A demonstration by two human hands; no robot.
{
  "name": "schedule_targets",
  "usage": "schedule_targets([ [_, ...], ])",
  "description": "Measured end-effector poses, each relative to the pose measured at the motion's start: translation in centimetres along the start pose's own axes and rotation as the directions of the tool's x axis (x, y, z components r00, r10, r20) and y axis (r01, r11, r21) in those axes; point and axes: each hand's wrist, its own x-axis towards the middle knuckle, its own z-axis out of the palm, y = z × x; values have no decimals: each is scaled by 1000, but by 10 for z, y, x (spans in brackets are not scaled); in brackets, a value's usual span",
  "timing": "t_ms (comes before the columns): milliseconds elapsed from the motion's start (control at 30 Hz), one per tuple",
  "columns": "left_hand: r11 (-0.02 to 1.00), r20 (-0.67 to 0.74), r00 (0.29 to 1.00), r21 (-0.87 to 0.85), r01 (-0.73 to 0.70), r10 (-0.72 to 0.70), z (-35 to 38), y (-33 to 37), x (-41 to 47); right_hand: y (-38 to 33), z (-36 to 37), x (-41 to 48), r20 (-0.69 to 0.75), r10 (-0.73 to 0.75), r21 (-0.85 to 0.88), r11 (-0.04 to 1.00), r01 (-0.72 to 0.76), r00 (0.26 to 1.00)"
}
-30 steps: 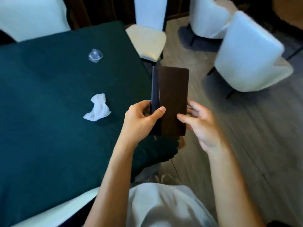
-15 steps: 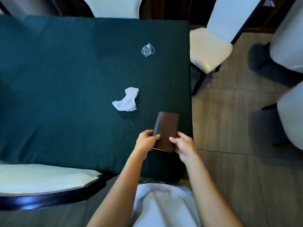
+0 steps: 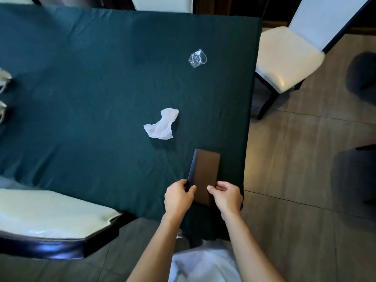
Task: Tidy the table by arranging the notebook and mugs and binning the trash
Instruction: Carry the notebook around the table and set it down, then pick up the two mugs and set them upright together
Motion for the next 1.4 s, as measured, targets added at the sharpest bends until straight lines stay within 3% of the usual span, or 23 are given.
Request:
schedule_targets([
  [267, 983, 13, 997, 161, -82, 81, -4, -5, -7, -8, 8, -20, -58, -136, -158, 979, 126, 989],
  [467, 908, -22, 947, 291, -300, 320, -47, -1, -15, -44, 15, -58, -91, -387, -367, 870, 330, 918],
  [667, 794, -226, 785, 384, -472, 576, -157, -21, -39, -109, 49, -130, -34, -658, -366, 709, 603, 752],
  [800, 742, -377, 662, 510, -435, 648, -246, -76, -56, -148, 92, -192, 75, -804, -357, 530, 769, 590],
  [900, 802, -476, 690, 534, -266, 546, -304, -139, -71, -171, 136, -244, 176, -850, -358, 415, 836, 497],
  [1067, 916, -586, 743, 390, -92, 324, -370, -253, -98, -191, 205, -325, 323, -875, -399, 219, 890, 360],
  [1267, 971, -609, 786, 234, 53, 104, -407, -365, -122, -186, 273, -393, 553, -793, -475, -48, 879, 256],
  [1400, 972, -619, 785, 183, 146, -1, -425, -417, -126, -191, 317, -431, 628, -756, -417, -124, 900, 187],
])
